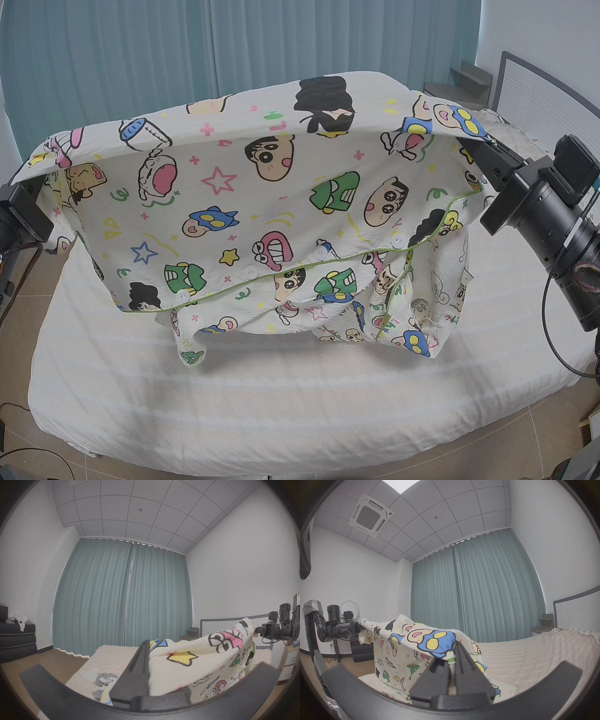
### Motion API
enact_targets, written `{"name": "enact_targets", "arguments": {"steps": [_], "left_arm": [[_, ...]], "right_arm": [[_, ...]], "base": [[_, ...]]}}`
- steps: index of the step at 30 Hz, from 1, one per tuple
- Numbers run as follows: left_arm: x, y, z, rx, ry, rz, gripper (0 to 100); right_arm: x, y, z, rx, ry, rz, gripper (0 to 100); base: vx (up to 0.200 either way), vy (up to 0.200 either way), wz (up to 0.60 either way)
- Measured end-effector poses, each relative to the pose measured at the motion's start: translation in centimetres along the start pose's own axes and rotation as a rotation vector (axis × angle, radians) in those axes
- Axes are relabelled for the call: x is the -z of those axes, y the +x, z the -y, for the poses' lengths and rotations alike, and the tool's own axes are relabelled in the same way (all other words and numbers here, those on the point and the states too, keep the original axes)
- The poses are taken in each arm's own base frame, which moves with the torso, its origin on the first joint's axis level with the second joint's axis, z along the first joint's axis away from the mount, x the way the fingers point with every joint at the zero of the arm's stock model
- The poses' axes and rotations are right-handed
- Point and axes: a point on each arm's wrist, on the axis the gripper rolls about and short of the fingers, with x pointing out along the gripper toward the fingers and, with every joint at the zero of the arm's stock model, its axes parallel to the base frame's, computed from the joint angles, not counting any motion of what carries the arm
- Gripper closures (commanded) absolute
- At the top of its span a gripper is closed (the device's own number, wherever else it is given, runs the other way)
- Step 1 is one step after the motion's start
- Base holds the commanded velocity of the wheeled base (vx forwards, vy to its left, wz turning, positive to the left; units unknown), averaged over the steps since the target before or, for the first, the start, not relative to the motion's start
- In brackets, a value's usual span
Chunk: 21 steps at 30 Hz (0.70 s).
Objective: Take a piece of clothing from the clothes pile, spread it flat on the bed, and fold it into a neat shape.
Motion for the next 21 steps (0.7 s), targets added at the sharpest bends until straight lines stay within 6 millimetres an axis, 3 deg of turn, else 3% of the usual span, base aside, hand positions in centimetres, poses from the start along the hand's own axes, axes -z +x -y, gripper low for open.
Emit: {"name": "enact_targets", "arguments": {"steps": [21], "left_arm": [[-0.12, -0.24, 0.33, 0.027, -0.008, -0.01, 100]], "right_arm": [[-0.86, -0.47, 0.34, 0.009, 0.018, 0.025, 100]], "base": [[0.0, -0.2, 0.0]]}}
